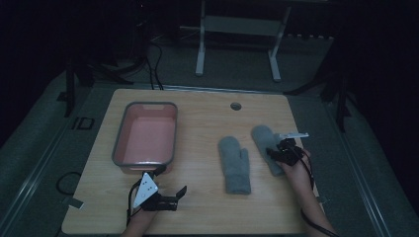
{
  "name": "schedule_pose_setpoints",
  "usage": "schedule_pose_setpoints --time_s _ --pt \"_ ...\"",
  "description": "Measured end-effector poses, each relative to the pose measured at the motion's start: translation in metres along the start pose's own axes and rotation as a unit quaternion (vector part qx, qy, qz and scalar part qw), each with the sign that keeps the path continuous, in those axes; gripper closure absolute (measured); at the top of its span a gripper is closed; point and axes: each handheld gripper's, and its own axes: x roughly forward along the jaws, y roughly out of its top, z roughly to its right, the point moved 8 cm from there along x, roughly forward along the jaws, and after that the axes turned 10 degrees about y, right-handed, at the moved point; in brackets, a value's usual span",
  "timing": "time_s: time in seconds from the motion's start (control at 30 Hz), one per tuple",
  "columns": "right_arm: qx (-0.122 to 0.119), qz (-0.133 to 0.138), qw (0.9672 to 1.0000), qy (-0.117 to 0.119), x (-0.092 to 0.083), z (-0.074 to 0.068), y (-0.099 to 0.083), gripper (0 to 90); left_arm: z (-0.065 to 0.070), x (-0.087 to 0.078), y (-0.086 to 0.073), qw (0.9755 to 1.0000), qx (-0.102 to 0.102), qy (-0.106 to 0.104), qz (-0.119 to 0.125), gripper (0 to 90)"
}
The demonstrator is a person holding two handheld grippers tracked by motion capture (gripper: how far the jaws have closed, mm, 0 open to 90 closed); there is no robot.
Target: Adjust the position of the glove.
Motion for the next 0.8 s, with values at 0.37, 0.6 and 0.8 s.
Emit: schedule_pose_setpoints --time_s 0.37,0.6,0.8 --pt "0.067 0.029 0.9962 -0.046 0.001 -0.006 -0.001 81.1 0.0 0.0 0.0 1.0 0.001 -0.001 -0.001 0.2" --pt "0.085 0.035 0.9943 -0.054 -0.009 -0.011 0.003 82.5 0.0 0.0 0.0 1.0 -0.003 0.0 -0.002 0.2" --pt "0.095 0.036 0.9921 -0.074 -0.022 -0.023 0.008 82.9 0.001 0.001 -0.001 1.0 0.001 0.002 -0.007 0.2"
